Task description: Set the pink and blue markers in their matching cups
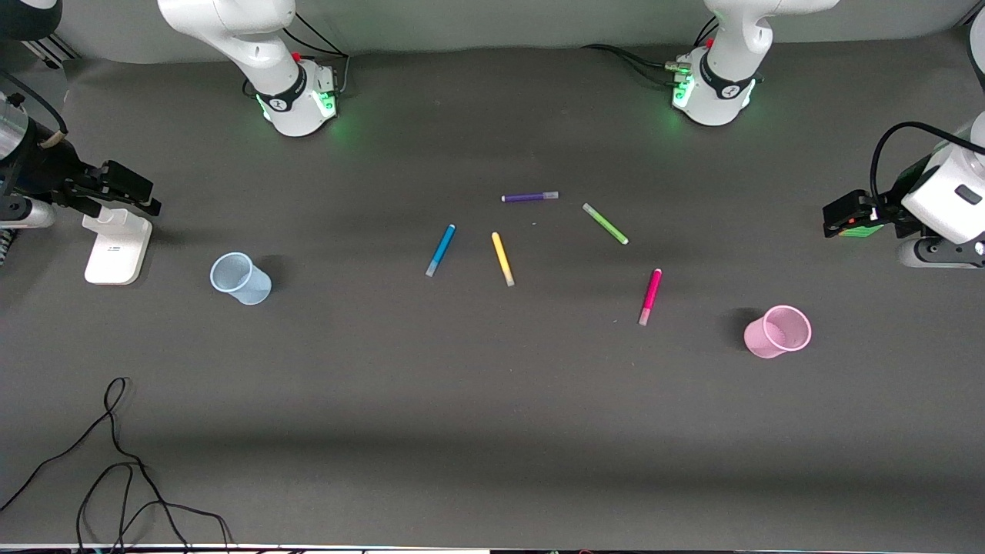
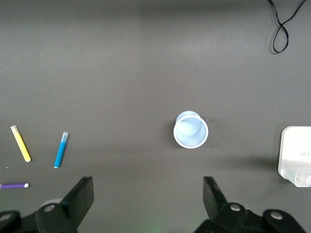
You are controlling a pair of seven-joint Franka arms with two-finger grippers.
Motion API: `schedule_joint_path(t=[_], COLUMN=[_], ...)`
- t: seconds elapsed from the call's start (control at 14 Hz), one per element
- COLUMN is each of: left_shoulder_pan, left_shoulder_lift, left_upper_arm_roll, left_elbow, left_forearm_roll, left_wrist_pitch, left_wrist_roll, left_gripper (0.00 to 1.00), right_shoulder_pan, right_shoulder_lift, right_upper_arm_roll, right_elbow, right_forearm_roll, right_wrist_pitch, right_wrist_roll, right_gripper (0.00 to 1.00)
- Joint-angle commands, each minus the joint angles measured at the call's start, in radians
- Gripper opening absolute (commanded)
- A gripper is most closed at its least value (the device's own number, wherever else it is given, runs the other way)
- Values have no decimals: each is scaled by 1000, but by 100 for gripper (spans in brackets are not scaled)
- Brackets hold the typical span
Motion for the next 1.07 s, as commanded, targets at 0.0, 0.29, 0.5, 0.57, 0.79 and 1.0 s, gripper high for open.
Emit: schedule_joint_path(t=[0.0,0.29,0.5,0.57,0.79,1.0], left_shoulder_pan=[-1,-5,-15,-23,-69,-84], left_shoulder_lift=[-16,-14,-14,-13,1,24], left_upper_arm_roll=[2,2,-1,-6,-55,-138], left_elbow=[-4,-4,-4,-6,-9,-12], left_forearm_roll=[-7,-7,-7,-10,-36,-34], left_wrist_pitch=[-11,-11,-9,-11,-19,-48], left_wrist_roll=[-8,-9,-8,-6,-4,18], left_gripper=[100,100,100,100,100,100], right_shoulder_pan=[6,27,30,30,29,39], right_shoulder_lift=[16,35,120,156,289,461], right_upper_arm_roll=[-1,1,25,59,142,202], right_elbow=[26,-3,-23,-21,-10,11], right_forearm_roll=[5,25,137,139,194,242], right_wrist_pitch=[-16,3,49,64,116,168], right_wrist_roll=[8,8,110,141,319,381], right_gripper=[100,100,100,100,99,99])
